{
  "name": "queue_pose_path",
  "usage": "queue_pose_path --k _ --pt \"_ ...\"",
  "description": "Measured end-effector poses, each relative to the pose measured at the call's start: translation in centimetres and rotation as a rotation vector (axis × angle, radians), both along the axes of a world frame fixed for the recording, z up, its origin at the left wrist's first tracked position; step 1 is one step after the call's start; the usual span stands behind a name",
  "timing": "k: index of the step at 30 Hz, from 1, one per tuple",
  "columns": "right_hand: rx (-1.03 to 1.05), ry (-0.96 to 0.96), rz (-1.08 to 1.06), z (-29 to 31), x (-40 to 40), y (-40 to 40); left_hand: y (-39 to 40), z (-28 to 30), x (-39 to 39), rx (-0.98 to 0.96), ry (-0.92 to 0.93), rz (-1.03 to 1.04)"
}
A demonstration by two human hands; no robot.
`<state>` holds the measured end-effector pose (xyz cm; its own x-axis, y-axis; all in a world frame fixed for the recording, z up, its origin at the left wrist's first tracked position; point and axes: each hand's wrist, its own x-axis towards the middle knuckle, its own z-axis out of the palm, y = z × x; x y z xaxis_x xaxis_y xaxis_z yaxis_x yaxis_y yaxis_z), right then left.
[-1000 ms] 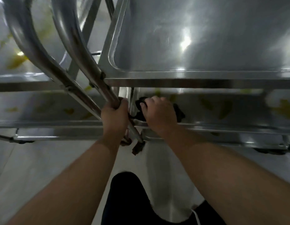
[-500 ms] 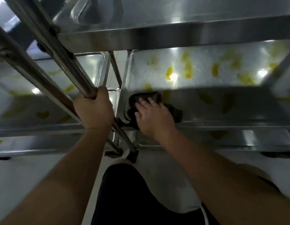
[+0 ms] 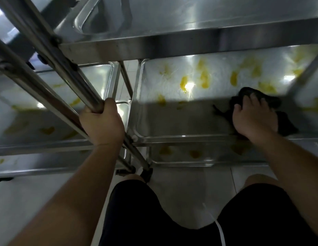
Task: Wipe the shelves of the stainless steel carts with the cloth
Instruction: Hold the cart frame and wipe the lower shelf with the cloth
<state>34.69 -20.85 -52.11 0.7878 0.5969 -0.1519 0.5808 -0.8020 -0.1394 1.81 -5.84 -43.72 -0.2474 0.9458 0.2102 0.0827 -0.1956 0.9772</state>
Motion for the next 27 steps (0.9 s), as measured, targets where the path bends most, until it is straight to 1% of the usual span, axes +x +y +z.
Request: queue_pose_path --k 3,6,9,11,14,15,17,20,23,25,27 --pt "0.069 0.041 0.177 0.3 -5.5 6.3 0.3 -0.4 -0.1 0.016 0.0 -0.003" --pt "0.07 0.089 0.343 0.4 -11.9 12.7 0.3 -0.4 -0.1 0.027 -0.01 -0.008" --pt "0.042 0.093 0.606 0.2 -17.7 18.0 0.3 -0.3 0.0 0.032 -0.016 -0.007" --pt "0.02 0.109 0.751 0.4 -19.4 19.9 0.2 -0.3 0.0 0.031 -0.017 -0.019" --pt "0.043 0.109 0.82 0.6 -18.2 20.0 0.2 -0.3 0.1 0.03 -0.022 -0.024" --pt "0.064 0.084 0.797 0.6 -16.9 19.4 0.2 -0.4 0.1 0.029 -0.028 -0.025" --pt "0.124 0.045 0.656 0.5 -13.2 17.7 0.1 -0.6 0.0 0.034 -0.041 -0.041" --pt "0.174 -0.008 0.337 0.6 -4.9 14.1 0.0 -0.8 -0.1 0.058 -0.032 -0.048" --pt "0.121 -0.046 0.028 0.2 2.8 10.0 0.3 -1.0 0.0 0.073 -0.006 -0.019" --pt "0.075 -0.003 -0.116 0.0 4.3 9.4 0.8 -1.2 -0.1 0.078 0.002 0.009" --pt "0.049 0.032 -0.168 0.1 3.1 11.0 1.0 -1.3 -0.1 0.078 -0.003 0.015"
